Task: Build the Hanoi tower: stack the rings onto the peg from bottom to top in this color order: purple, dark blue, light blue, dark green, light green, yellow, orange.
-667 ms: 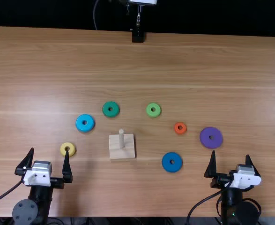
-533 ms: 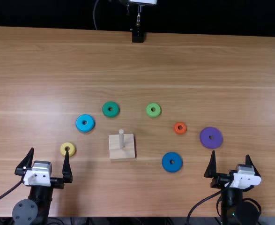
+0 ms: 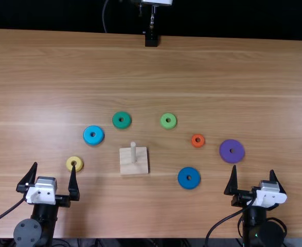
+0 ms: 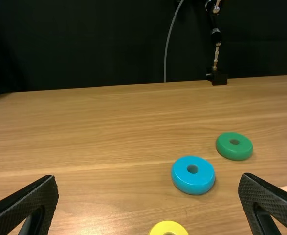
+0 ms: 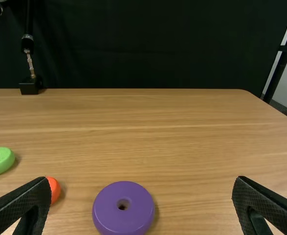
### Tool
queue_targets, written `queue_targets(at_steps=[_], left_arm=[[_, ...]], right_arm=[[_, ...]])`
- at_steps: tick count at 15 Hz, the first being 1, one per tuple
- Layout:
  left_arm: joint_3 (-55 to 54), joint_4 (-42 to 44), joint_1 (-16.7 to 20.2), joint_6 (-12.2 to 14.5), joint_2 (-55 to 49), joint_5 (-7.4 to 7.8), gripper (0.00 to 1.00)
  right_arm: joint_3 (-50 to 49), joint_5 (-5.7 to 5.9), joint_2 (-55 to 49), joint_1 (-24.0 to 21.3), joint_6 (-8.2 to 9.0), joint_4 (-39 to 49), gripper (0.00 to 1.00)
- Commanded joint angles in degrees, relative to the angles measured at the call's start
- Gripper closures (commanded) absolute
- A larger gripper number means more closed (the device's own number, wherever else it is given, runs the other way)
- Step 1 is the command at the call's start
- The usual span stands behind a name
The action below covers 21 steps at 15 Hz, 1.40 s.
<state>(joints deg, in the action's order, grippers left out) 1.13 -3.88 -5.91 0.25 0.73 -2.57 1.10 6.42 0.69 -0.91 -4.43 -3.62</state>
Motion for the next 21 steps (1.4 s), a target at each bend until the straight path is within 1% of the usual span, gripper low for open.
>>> queue_targets(at_steps=[1,9,10,11,13,14,17,21], left_arm=[[-1.1,-0.7,0.2,0.8,-0.7,0.25,0.0],[-1.1,-0.7,0.2,0.8,-0.7,0.25,0.0],[-1.1,-0.7,0.2,0.8,-0.7,0.25,0.0],[-1.1,-0.7,0.2,0.8,-0.7,0.25,0.0],[-1.1,-0.7,0.2,0.8,-0.7,0.25,0.0],[-1.1,-0.7,0.2,0.8,-0.7,0.25,0.0],[-1.1,-0.7,0.2,0.8,-0.7,0.25,0.0],[-1.1,-0.7,0.2,0.8,-0.7,0.25,0.0]], right_arm=[[-0.8,-0.19,-0.7,-0.9,0.21,-1.2,0.0],[-0.8,-0.19,-0.7,-0.9,0.21,-1.2,0.0],[-0.8,-0.09,-0.7,-1.0,0.21,-1.0,0.0],[-0.1,-0.09,-0.7,-2.5,-0.32,-1.0,0.0],[7.8,-0.19,-0.7,-3.3,-0.21,-1.3,0.0],[10.9,-0.19,1.3,-3.3,-0.11,-1.1,0.0],[19.7,-0.09,12.3,-3.2,0.21,-0.9,0.0],[32.1,-0.09,32.4,-3.0,0.0,-1.6,0.0]])
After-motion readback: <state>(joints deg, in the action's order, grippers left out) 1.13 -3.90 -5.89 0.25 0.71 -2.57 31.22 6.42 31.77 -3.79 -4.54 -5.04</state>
